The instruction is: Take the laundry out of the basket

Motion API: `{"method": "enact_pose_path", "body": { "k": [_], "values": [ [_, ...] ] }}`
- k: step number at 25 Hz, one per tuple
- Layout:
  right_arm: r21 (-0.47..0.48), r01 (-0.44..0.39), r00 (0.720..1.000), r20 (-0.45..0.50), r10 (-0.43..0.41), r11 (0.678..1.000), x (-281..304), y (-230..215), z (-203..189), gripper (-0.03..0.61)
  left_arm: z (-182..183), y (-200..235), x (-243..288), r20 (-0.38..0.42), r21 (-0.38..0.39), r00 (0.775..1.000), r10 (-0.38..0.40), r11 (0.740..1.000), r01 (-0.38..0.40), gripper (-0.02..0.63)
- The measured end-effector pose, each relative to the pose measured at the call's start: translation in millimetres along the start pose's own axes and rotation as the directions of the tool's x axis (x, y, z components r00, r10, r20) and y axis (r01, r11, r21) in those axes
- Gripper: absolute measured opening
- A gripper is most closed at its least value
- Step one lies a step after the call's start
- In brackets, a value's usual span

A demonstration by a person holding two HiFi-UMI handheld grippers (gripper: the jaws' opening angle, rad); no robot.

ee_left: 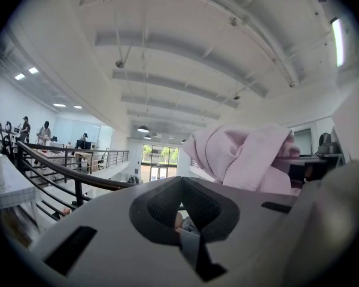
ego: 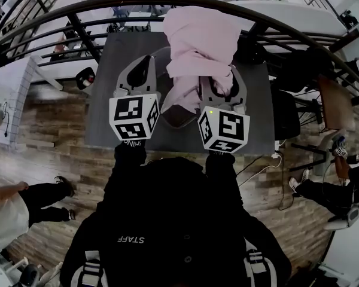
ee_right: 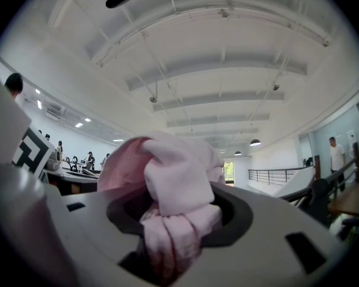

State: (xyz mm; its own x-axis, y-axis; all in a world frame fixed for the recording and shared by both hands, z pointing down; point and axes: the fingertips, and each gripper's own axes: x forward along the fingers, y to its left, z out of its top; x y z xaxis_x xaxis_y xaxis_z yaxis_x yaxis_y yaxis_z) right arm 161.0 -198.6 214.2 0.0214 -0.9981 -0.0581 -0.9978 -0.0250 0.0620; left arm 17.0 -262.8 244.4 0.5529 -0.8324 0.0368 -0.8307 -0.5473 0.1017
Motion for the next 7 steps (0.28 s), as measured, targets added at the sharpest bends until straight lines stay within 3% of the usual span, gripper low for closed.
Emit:
{"method": "enact_pose_path", "body": {
  "k": [7],
  "values": [
    [-0.002, -0.011, 1.0, 0.015, 0.011, 1.0, 0.4, 4.9, 4.2, 0.222, 0.8, 5.7, -3.2, 0.001, -0.002, 1.0, 0.01, 1.0, -0.01, 0.0]
  ]
}}
